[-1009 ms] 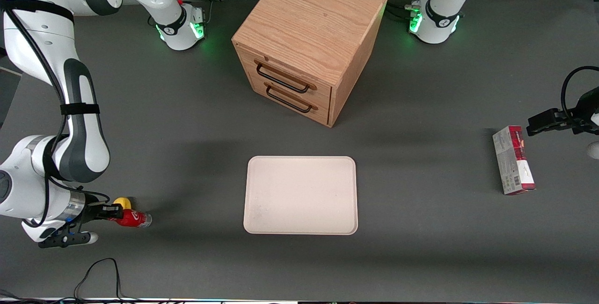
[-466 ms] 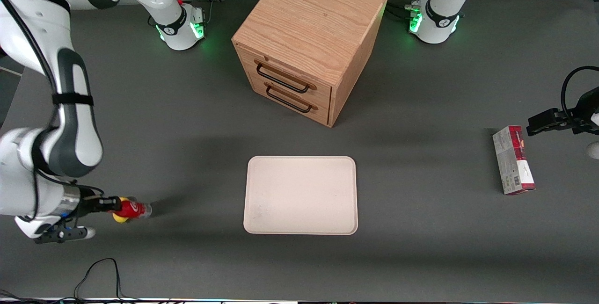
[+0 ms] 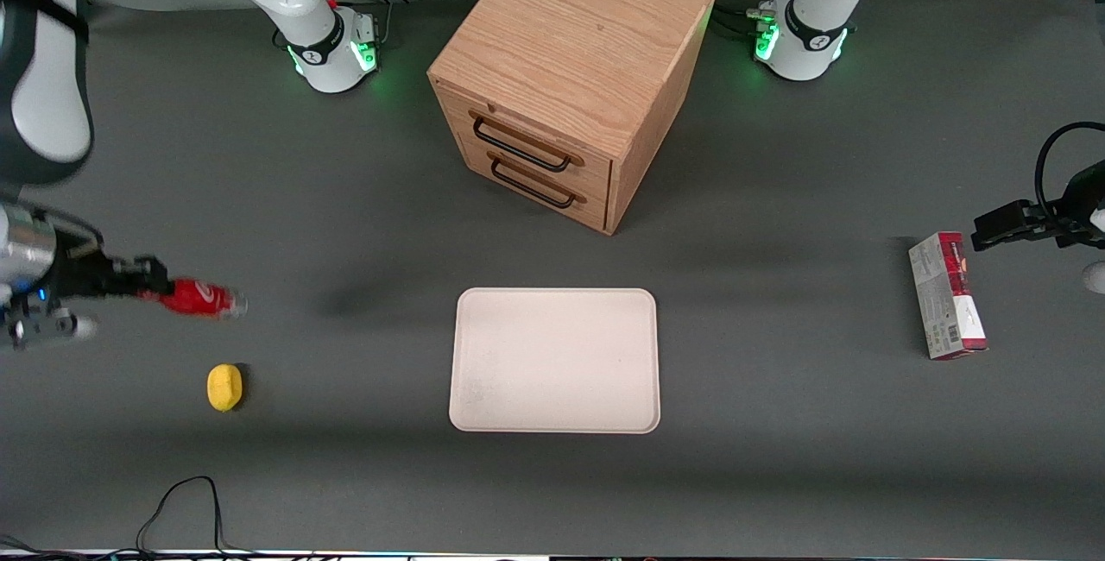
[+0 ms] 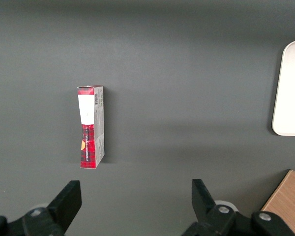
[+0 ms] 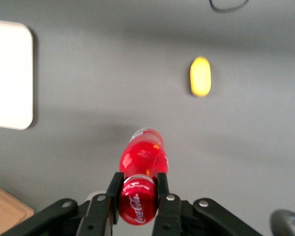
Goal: Place coke bottle on tray
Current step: 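Lift the bottle and carry it toward the white tray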
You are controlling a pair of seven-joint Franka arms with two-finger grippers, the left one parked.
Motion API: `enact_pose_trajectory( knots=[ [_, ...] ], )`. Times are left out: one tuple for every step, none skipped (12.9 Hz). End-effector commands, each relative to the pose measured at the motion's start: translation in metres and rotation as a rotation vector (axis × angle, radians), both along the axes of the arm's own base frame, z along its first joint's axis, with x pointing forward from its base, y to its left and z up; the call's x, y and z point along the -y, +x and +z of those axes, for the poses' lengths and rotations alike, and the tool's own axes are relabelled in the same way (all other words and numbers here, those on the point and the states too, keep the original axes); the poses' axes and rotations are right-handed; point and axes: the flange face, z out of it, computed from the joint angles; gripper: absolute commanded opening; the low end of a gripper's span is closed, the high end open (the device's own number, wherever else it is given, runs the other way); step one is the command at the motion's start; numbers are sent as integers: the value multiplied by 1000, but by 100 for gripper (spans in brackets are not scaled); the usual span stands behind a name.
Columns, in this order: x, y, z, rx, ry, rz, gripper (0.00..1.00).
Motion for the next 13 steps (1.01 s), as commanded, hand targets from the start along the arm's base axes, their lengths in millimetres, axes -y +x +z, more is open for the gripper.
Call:
enact_pose_trajectory(
  knots=[
    [0,-57,3,-7,-16,5,0],
    [0,-60,6,-7,-15,4,0],
    [-1,-60,9,-4,-14,-4,0],
    [-5,-56,8,-2,-12,-11,0],
    [-21,-48,10,2,-16,-32,0],
    [-45,-35,8,5,-22,-67,0],
    [-74,-20,6,11,-23,-90,0],
    [-105,-1,-1,12,-19,-126,0],
    [-137,14,-7,13,-11,-165,0],
    [-173,28,-16,14,-5,-204,0],
    [-199,44,-28,12,-5,-251,0],
    [-233,56,-39,14,0,-289,0],
    [-254,71,-52,22,11,-344,0]
  ],
)
